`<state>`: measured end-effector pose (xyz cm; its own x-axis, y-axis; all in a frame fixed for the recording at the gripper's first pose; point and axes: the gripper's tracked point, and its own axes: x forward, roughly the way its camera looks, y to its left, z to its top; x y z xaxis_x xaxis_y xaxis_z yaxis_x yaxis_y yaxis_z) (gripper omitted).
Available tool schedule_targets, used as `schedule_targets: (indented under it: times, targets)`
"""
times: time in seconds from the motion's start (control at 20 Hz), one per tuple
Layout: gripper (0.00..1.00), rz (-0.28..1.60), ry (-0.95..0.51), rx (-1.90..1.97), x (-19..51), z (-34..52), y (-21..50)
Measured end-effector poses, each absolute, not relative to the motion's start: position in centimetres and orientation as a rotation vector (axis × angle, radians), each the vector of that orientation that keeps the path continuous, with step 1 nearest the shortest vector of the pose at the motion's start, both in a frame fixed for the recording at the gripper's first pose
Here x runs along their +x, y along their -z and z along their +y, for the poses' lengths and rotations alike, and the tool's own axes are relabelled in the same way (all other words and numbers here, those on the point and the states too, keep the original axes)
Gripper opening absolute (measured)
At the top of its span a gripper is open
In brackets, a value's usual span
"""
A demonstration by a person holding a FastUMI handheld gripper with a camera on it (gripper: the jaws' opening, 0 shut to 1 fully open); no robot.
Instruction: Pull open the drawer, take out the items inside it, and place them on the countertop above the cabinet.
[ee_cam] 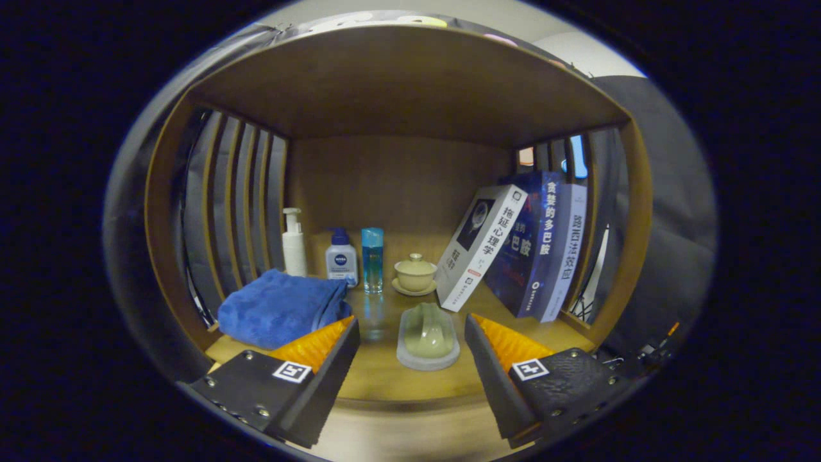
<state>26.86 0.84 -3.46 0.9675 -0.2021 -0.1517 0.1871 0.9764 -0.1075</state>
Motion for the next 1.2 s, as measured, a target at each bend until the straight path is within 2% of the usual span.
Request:
schedule_targets:
  times: [0.45, 0.85, 1.2]
  targets:
    - [0.98, 0.156, 0.156, -0.06, 17.9, 2.5, 2.0]
    - [0.98, 0.132, 0.089, -0.012, 7.2, 3.8, 1.7]
    - [0.98, 0.186, 0.08, 0.024, -0.2, 3.5, 7.8]
